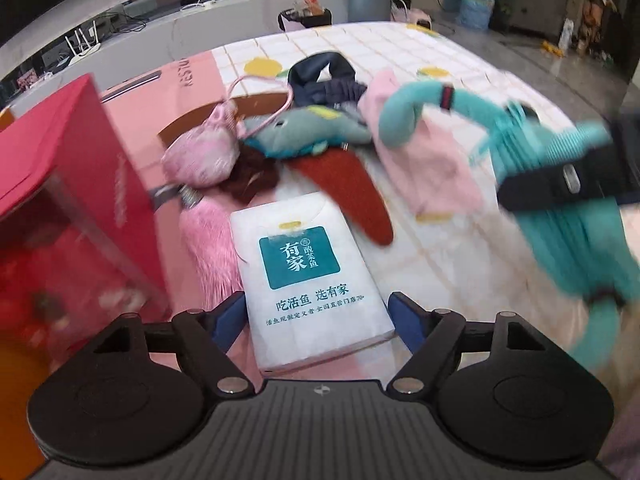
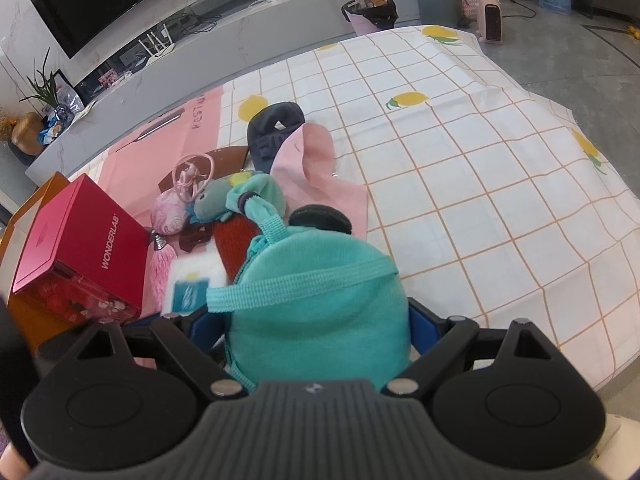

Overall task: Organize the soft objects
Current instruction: 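Lift the teal backpack with the right gripper above the table, then grasp the white tissue pack with the left gripper while the right gripper holds the backpack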

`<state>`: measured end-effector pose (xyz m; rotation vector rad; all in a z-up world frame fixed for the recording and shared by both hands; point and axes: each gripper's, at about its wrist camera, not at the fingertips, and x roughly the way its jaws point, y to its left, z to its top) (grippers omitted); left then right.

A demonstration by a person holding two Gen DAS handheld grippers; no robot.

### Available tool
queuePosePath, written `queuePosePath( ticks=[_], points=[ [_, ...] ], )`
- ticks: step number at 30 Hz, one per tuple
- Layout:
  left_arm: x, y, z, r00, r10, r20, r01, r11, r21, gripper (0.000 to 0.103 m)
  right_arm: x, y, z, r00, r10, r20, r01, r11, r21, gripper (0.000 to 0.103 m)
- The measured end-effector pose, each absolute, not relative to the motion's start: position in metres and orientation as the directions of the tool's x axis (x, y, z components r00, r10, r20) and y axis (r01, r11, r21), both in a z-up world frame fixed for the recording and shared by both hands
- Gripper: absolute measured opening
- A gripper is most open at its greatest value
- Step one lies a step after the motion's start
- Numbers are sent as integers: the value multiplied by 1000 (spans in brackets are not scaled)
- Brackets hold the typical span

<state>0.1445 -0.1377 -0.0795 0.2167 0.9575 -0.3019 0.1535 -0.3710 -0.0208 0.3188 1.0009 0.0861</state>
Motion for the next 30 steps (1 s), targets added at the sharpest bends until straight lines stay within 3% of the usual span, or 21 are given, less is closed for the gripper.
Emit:
queuePosePath(
  ticks=[9, 16, 20, 30],
  points=[
    [98, -113, -79, 531, -173, -829, 405, 912, 69, 94, 153, -368, -20, 539, 210, -816, 65, 955, 289, 89],
    [110, -108, -75, 543, -218, -811, 375, 927, 2, 96, 152, -368, -20, 533, 196, -823, 70, 959, 273, 89],
    [118, -105, -74, 529, -236, -815, 353, 935, -41, 103, 153, -365, -21, 527, 195, -827, 59, 963, 264, 89],
    [130, -114, -89, 569, -202, -797, 358, 934, 19, 103, 154, -364, -23, 517, 204, -831, 47, 963, 265, 89]
  ],
)
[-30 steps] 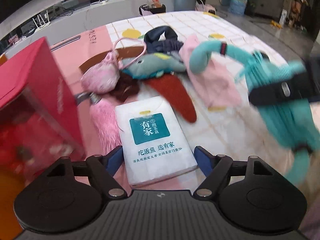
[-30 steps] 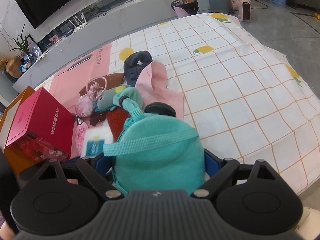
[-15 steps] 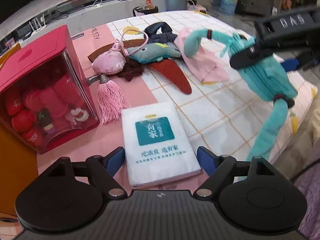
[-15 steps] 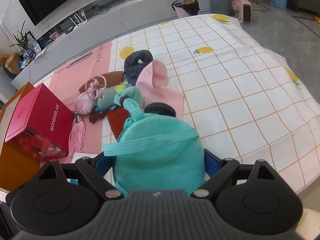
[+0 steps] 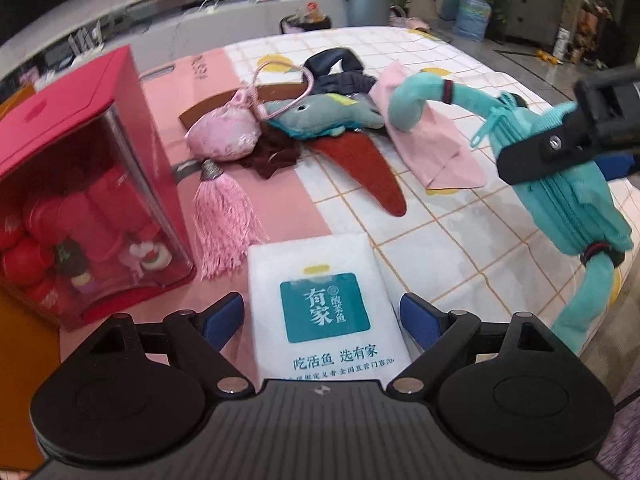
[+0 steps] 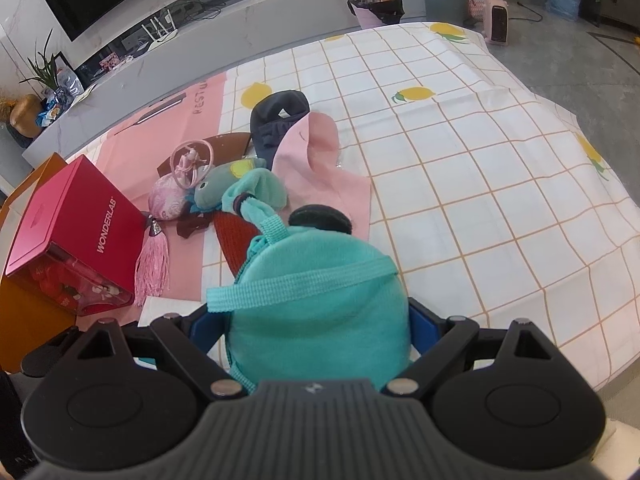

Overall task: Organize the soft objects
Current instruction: 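Grasp the white tissue pack with the left gripper while the right gripper holds the backpack, then carry the tissue pack and teal backpack over the orange box with both grippers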

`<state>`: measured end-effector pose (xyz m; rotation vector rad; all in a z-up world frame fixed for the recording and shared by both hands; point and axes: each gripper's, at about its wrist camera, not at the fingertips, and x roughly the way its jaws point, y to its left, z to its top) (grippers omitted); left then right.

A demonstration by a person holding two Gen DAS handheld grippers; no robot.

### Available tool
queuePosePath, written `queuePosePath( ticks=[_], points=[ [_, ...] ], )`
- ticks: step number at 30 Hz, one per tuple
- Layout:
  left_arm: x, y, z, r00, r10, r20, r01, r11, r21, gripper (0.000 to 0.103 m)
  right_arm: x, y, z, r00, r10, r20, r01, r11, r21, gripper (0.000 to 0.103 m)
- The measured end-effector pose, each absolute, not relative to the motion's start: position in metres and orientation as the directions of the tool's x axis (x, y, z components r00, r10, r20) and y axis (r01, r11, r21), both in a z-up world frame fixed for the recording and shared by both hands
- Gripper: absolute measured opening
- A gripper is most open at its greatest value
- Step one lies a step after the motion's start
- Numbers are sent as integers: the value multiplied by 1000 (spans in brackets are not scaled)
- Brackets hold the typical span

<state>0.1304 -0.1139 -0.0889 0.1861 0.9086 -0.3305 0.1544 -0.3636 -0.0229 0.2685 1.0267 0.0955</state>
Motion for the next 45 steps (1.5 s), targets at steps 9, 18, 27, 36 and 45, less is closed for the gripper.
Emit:
queuePosePath(
  ticks=[9, 18, 27, 36, 45],
  points=[
    [124, -105, -87, 589, -249, -769, 370, 929, -18, 82, 155, -362, -26, 498, 198, -844, 45, 966, 253, 90],
    [116, -85, -79, 635, -260, -728, 336, 941, -43, 78, 157, -360, -28, 492, 183, -851, 52, 970, 239, 89],
    [106, -72, -49, 663, -252, -705, 306, 951, -52, 78, 154, -358, -22, 519, 138, -844, 73, 976, 205, 89],
    [92, -44, 7, 746, -288, -600, 284, 953, -104, 78, 136, -346, 23, 658, 107, -745, 57, 980, 191, 89],
    [96, 14, 50, 815, -208, -541, 149, 977, -151, 78, 120, -300, 80, 747, 136, -651, -32, 985, 169, 89]
  ],
)
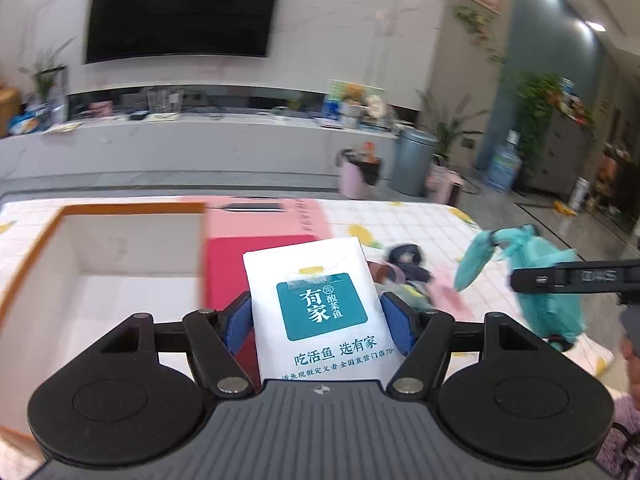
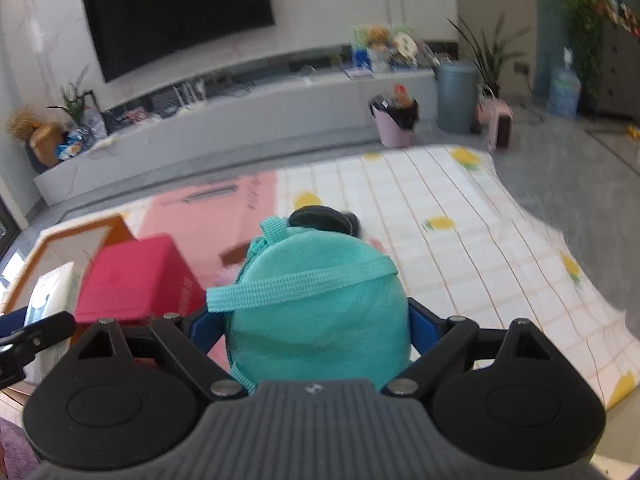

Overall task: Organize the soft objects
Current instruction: 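Carry the tissue pack and teal backpack over the orange box with both grippers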

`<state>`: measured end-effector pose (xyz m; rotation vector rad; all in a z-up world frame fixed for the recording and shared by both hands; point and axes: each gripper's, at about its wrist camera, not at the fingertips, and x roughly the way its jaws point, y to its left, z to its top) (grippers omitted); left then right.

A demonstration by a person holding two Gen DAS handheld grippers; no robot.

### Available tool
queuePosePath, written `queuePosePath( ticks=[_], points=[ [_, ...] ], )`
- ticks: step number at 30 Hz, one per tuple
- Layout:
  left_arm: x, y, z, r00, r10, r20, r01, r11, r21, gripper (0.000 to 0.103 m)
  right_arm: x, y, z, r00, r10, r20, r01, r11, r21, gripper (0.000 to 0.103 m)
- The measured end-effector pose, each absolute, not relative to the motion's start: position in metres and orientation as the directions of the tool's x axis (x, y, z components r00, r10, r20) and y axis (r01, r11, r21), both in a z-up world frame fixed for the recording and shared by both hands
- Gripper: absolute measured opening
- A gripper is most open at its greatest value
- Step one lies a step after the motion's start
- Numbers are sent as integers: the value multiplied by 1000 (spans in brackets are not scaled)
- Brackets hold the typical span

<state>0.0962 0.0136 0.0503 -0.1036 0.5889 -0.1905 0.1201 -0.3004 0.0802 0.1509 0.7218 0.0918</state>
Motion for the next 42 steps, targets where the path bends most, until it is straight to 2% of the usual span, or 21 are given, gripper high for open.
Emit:
queuePosePath(
  ticks=[10, 19, 23, 29, 33, 36, 42],
  points=[
    [95, 104, 65, 853, -81, -516, -32, 978, -206, 78, 91, -216, 147, 813, 277, -511, -216, 960, 177, 89],
    [103, 136, 55, 852, 50, -521, -140, 981, -134, 78, 99, -115, 186, 803, 433, -409, -381, 901, 206, 90],
    [115, 136, 42, 835, 120, -537, -174, 984, -50, 78, 116, -68, 182, 774, 469, -425, -436, 882, 178, 90],
    [139, 131, 28, 778, 134, -614, -148, 989, 29, 78, 148, -19, 151, 720, 473, -508, -484, 867, 121, 90],
    [151, 117, 5, 712, 240, -660, -151, 970, 190, 78, 166, -14, 132, 713, 430, -554, -466, 881, 84, 90],
    [161, 116, -10, 657, 246, -713, -143, 969, 203, 78, 175, -15, 124, 699, 422, -577, -465, 882, 81, 90],
    [163, 125, -12, 597, 297, -745, -197, 955, 223, 79, 187, -16, 115, 680, 393, -619, -458, 887, 61, 90]
  ],
)
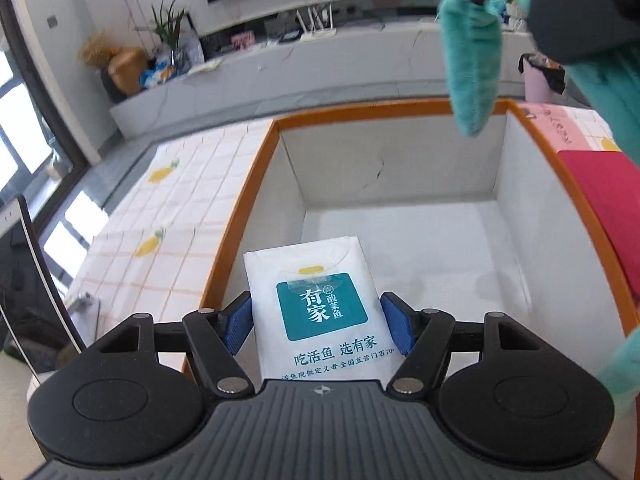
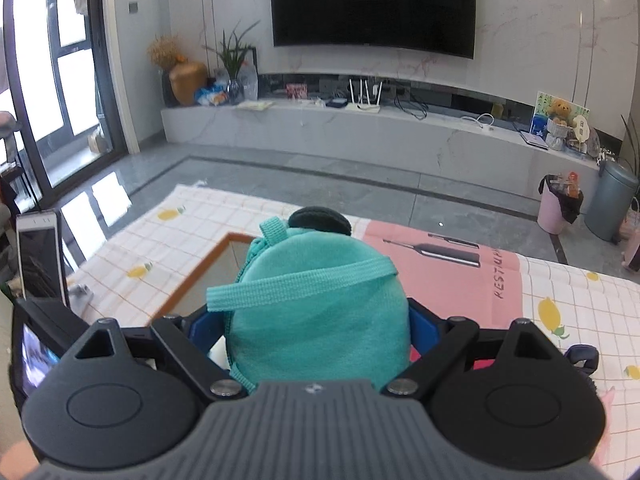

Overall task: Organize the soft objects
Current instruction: 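Carry the tissue pack and teal backpack over the orange box with both grippers, then open the left gripper releasing the tissue pack while the right gripper releases the backpack into the box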

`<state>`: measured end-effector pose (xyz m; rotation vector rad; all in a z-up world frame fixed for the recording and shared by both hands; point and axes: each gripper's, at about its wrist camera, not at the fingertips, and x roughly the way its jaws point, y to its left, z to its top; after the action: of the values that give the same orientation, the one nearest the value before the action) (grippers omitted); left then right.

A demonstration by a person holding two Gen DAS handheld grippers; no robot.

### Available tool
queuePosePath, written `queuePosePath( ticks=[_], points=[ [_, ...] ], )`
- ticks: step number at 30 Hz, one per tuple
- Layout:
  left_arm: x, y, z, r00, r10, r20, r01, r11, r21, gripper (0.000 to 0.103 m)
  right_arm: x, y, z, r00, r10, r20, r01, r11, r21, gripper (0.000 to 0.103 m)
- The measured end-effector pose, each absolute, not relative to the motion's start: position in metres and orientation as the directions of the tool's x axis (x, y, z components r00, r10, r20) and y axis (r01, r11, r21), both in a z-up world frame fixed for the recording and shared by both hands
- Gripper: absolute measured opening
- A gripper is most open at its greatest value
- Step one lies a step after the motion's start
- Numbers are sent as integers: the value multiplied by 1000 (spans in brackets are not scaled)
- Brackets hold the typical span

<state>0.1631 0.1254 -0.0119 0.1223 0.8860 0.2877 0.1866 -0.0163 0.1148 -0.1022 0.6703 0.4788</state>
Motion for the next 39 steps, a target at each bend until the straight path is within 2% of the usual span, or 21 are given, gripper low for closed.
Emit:
queuePosePath(
  ticks=[8, 11, 16, 23, 28, 32, 39],
  points=[
    [155, 130, -5, 572, 258, -779, -200, 964, 172, 90, 193, -16, 110, 656, 397, -642, -460, 885, 76, 90],
    [155, 128, -3, 575, 292, -764, -190, 956, 222, 94, 194, -11, 112, 662, 381, -645, -457, 888, 55, 90],
    [146, 130, 2, 573, 307, -760, -188, 952, 243, 93, 194, -9, 115, 650, 401, -645, -464, 882, 82, 90],
    [112, 161, 34, 645, 143, -750, -191, 981, 22, 93, 197, 3, 108, 620, 401, -675, -474, 877, 86, 90],
    [105, 180, 43, 642, 238, -729, -313, 949, 34, 93, 204, 24, 84, 566, 362, -740, -499, 866, 41, 89],
    [109, 205, 34, 612, 210, -762, -375, 926, -46, 93, 211, 42, 57, 510, 325, -796, -528, 849, 9, 89],
    [110, 224, 24, 576, 241, -781, -459, 886, -65, 92, 215, 64, 19, 464, 252, -849, -566, 822, -65, 89]
  ],
)
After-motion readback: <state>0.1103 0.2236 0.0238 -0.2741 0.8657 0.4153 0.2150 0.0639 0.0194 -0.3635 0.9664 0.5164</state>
